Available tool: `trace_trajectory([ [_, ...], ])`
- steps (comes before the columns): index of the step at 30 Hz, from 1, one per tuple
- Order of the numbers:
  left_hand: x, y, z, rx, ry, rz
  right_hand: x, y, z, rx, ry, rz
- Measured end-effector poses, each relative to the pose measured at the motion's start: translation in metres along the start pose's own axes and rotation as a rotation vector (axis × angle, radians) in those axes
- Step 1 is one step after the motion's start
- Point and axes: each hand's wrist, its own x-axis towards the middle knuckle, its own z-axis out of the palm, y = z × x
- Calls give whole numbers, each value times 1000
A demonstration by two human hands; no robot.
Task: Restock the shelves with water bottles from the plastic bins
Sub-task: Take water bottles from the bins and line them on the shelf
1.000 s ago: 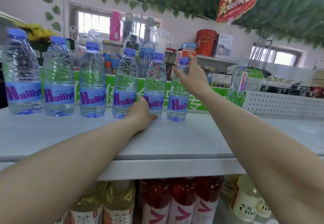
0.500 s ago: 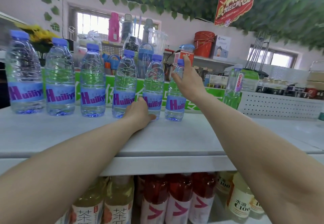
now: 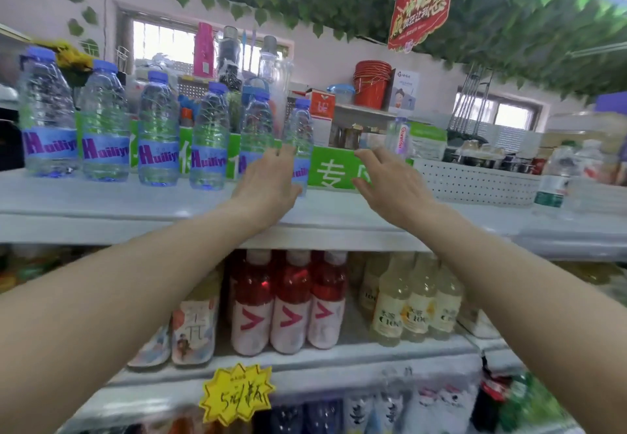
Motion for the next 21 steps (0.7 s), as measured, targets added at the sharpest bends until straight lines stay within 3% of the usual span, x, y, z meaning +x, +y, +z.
trace_trajectory([
  [7, -100, 81, 28, -122, 11, 127, -140, 18, -22, -38, -28, 22],
  [12, -184, 97, 75, -156, -27, 127, -243, 22, 20, 29, -111, 8],
  [21, -393, 64, 216, -210, -409, 17, -490, -38, 148, 316, -444, 212],
])
